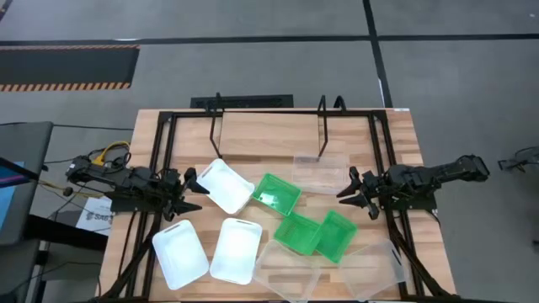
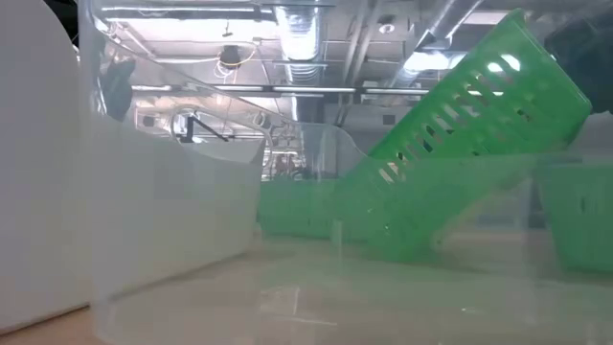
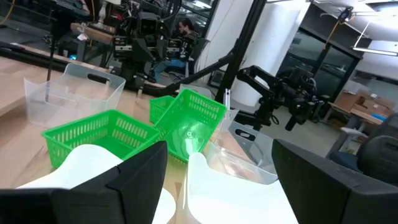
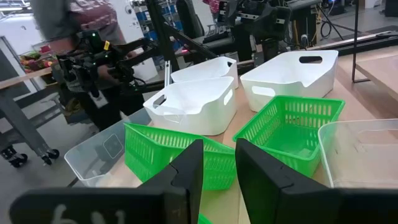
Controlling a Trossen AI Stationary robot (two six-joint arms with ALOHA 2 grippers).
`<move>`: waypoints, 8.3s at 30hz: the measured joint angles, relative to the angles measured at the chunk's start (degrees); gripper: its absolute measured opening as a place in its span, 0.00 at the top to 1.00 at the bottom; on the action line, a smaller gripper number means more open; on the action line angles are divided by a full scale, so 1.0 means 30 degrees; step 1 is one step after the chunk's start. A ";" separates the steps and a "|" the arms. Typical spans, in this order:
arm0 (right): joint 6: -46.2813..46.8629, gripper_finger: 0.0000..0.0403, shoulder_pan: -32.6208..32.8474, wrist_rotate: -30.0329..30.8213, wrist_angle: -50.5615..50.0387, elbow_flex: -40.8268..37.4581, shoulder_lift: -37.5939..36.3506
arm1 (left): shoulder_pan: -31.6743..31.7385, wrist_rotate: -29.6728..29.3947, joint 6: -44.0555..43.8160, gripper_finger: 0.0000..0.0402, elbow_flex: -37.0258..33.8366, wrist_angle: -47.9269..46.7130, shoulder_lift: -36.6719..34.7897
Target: Stack baskets on shelf by color
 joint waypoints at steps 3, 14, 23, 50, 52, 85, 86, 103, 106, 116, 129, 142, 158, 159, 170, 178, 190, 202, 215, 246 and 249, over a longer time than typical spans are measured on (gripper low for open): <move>0.0000 0.71 0.0002 -0.0002 -0.0002 -0.0004 0.0000 | -0.0004 0.0000 0.0000 0.31 0.0004 0.0002 -0.0004; 0.0000 0.71 0.0003 0.0000 0.0000 -0.0003 0.0004 | 0.0004 0.0000 0.0000 0.31 -0.0001 0.0000 -0.0002; 0.0000 0.71 0.0000 -0.0004 -0.0003 0.0000 -0.0004 | -0.0002 0.0000 0.0000 0.31 0.0002 -0.0004 0.0002; 0.1854 0.71 -0.0175 0.2022 -0.0001 0.0004 0.0004 | -0.0004 -0.7732 -1.0540 0.31 -0.0004 0.0894 0.0004; 0.2667 0.71 -0.0175 0.2109 0.0107 0.0004 0.0001 | 0.0004 -0.8950 -1.1625 0.31 -0.0003 0.1023 0.0004; 1.3493 0.71 -0.0789 0.4864 0.5127 0.0771 -0.0003 | 0.0004 -1.4452 -1.6286 0.31 -0.0004 0.1027 0.0004; 1.2725 0.71 -0.0890 0.5069 0.5851 0.1044 0.0004 | 0.0004 -1.4384 -1.6457 0.31 -0.0004 0.1058 0.0004; 0.9710 0.71 -0.1579 0.4763 -1.0229 1.3391 0.6281 | 0.0011 -1.3566 -0.8892 0.31 0.3654 0.7660 0.0489; 1.1231 0.71 -0.1192 0.3252 -1.3374 1.5108 0.8359 | 0.0011 -1.3442 -0.7414 0.31 0.4879 0.7630 0.1216; 1.5695 0.71 0.2034 -0.1807 -1.9958 1.6272 1.3014 | 0.0011 -1.4060 -0.4663 0.31 0.6568 0.6960 0.3379; 1.6398 0.71 1.0570 -0.3030 -1.9590 1.6280 1.7409 | 0.0011 -1.5311 -0.4901 0.31 0.6597 0.6093 0.4207; 1.6291 0.51 1.3762 -0.2061 -1.8276 1.6280 2.0225 | 0.0011 -1.5868 -0.4755 0.31 0.6597 0.5432 0.4207; 1.0812 0.37 1.3354 -0.0004 -1.7765 1.6287 2.3649 | 0.0011 -1.5948 -0.5668 0.31 0.6605 0.4106 0.4207; 1.0799 0.37 1.3304 -0.0004 -1.7798 1.6287 2.4000 | 0.0011 -1.5948 -0.5668 0.31 0.6605 0.4096 0.4207; 1.0833 0.71 1.2865 -0.2321 -1.7993 1.6287 2.6428 | 0.0011 -1.6371 -0.6025 0.31 0.6605 0.4091 0.4207; 1.1438 0.97 1.2851 -0.3028 -1.8037 1.6287 2.5477 | 0.0011 -1.6836 -0.6382 0.31 0.6605 0.4096 0.4207; 1.1566 0.99 1.1528 -0.2398 -2.1908 2.0815 2.1202 | 0.0016 -1.6780 -0.7469 0.31 0.6612 0.4096 0.4207; -0.5134 1.00 0.0358 0.8848 -2.4406 3.0820 2.1506 | 0.0018 -1.5147 -0.8050 0.31 0.6612 0.4140 0.4200; -2.4431 1.00 -1.0570 0.5437 -1.6605 3.7864 2.9070 | 0.0018 -1.5177 -0.7766 0.31 0.6612 0.4082 0.4199; -3.8123 0.99 -1.1166 0.5504 -1.6205 4.0927 3.9259 | 0.0018 -1.6489 -0.8502 0.31 0.6612 0.3994 0.4193; -3.8191 0.97 -1.1290 0.5486 -1.6121 4.0927 3.9259 | 0.0018 -1.6718 -0.8510 0.31 0.6612 0.3994 0.4193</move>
